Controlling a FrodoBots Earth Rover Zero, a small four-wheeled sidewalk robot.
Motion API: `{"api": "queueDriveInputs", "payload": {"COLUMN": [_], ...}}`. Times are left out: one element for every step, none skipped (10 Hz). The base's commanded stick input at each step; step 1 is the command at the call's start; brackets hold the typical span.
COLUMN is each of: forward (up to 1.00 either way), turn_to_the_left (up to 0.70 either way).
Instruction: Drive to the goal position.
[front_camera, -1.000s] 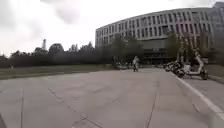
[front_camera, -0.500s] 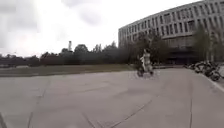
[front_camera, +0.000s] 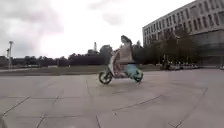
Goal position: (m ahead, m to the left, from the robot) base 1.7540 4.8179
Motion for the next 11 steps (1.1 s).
{"api": "queueDriveInputs", "payload": {"forward": [0.31, 0.31, 0.7, 0.7, 0.7, 0.7, 0.7, 0.7, 0.7, 0.7, 0.7], "turn_to_the_left": [0.0, 0.0, 0.0, 0.0, 0.0, 0.09, 0.27, 0.35, 0.35, 0.35, 0.35]}}
